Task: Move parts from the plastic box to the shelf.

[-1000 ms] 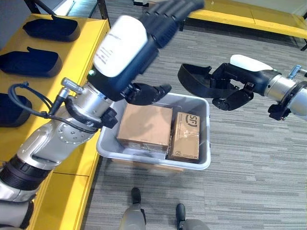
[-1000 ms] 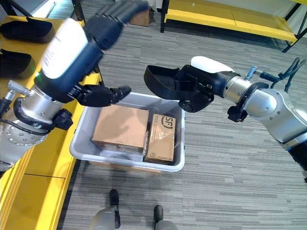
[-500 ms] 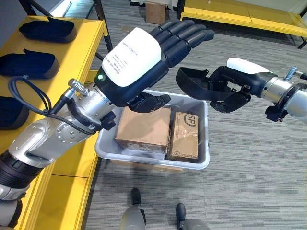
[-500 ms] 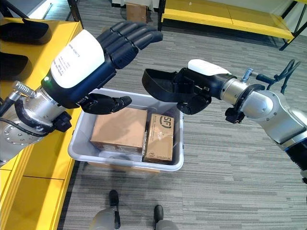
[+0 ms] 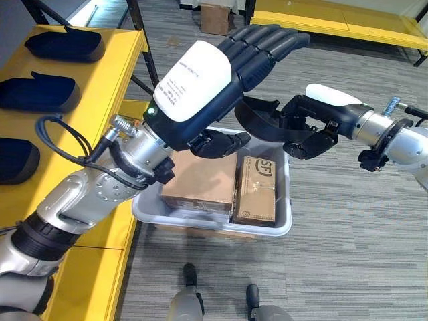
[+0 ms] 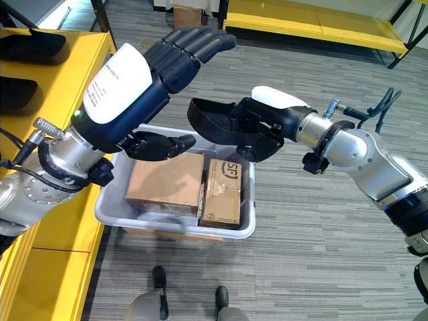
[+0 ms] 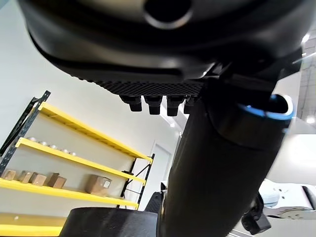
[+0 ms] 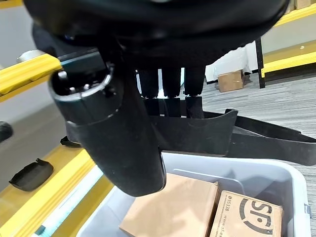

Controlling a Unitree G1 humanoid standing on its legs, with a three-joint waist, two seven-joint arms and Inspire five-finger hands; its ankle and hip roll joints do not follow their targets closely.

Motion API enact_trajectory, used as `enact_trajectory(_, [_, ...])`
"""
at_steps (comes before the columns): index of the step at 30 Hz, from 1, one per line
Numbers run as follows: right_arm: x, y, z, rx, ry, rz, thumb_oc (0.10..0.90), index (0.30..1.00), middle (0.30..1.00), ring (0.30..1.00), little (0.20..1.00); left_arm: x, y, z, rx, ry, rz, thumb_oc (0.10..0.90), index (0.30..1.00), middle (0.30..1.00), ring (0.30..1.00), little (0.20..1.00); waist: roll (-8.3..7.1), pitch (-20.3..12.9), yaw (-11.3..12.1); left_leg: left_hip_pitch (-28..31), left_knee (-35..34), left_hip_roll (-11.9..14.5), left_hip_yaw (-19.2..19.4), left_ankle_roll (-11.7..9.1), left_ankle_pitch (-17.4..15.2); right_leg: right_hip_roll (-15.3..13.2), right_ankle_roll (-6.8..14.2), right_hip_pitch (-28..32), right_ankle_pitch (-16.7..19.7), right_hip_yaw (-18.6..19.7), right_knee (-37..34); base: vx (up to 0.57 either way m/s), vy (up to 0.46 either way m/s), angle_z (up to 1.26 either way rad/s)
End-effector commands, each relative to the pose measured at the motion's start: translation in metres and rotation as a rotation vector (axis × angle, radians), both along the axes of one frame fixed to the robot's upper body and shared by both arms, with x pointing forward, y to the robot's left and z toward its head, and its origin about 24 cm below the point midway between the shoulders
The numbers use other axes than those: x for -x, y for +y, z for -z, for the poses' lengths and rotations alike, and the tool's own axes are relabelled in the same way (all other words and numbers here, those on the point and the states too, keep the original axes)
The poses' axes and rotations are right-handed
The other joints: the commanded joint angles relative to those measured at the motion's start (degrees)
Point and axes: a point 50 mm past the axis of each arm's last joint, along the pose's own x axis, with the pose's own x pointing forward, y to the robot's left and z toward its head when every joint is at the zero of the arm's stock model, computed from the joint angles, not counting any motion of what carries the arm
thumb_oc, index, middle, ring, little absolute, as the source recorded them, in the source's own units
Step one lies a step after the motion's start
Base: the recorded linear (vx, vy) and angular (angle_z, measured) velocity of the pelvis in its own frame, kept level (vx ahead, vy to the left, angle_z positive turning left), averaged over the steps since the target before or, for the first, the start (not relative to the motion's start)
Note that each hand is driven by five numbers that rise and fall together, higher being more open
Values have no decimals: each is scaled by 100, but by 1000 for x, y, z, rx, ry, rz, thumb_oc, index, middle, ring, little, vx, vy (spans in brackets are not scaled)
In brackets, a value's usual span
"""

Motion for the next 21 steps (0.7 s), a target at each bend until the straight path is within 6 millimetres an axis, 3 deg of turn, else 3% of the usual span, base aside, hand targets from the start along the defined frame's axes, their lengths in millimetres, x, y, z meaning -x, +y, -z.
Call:
enact_trajectory(1, [-3,15,-18,-181,-100,-79,400,300,300,300,300,-10,-4,26,44,82,10,900,1000,1000,1000,1000,-104,-1757,-14,-294,-515,882,-74,-631,653,-167,248,700,-670,-128,-14,9,10,-4])
enact_trajectory(21, [-5,28,-24,-209,-118,-122,400,300,300,300,300,-28,-5,50,-76,139,-66,900,1000,1000,1000,1000,-106,-1727,-86,-301,-442,915,-35,-626,617,-168,221,677,-663,-45,-14,1,2,-1])
